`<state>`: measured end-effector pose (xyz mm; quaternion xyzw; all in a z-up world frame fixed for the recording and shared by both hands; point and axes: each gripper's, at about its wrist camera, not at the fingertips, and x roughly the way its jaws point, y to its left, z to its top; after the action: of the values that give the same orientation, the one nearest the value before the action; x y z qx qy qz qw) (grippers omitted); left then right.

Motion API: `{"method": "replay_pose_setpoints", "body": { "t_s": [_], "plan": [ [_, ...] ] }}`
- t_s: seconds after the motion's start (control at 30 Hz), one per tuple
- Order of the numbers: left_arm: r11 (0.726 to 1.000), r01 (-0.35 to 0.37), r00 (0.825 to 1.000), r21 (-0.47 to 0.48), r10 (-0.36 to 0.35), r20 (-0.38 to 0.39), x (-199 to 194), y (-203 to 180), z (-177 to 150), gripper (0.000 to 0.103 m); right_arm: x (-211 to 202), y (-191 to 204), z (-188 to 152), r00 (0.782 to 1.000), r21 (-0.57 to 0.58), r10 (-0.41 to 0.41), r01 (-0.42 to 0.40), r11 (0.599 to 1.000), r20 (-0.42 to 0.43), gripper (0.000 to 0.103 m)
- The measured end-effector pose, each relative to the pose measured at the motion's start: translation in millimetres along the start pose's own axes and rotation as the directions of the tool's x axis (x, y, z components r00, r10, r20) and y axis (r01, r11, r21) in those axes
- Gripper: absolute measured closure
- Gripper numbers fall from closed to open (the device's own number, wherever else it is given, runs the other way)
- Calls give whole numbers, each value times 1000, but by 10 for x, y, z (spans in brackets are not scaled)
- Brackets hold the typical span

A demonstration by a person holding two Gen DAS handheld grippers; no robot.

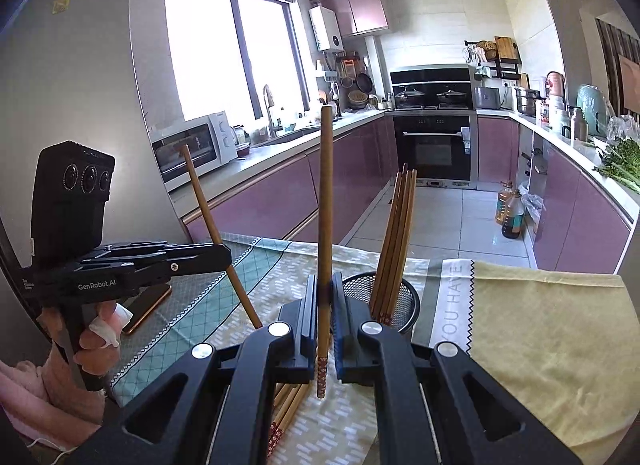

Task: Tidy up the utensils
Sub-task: 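Lower both upright chopsticks into the black mesh cup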

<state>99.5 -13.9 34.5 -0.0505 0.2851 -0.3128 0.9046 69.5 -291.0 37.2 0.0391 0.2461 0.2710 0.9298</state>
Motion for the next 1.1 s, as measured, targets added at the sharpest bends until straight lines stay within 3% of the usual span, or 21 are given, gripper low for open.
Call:
{"method": "replay_pose_setpoints", "body": {
  "t_s": [1.1],
  "plan": [
    [995, 7, 995, 97, -17, 98, 124, -254, 516, 95, -9, -49, 477, 994, -61, -41, 47, 997, 105, 97]
  ]
}}
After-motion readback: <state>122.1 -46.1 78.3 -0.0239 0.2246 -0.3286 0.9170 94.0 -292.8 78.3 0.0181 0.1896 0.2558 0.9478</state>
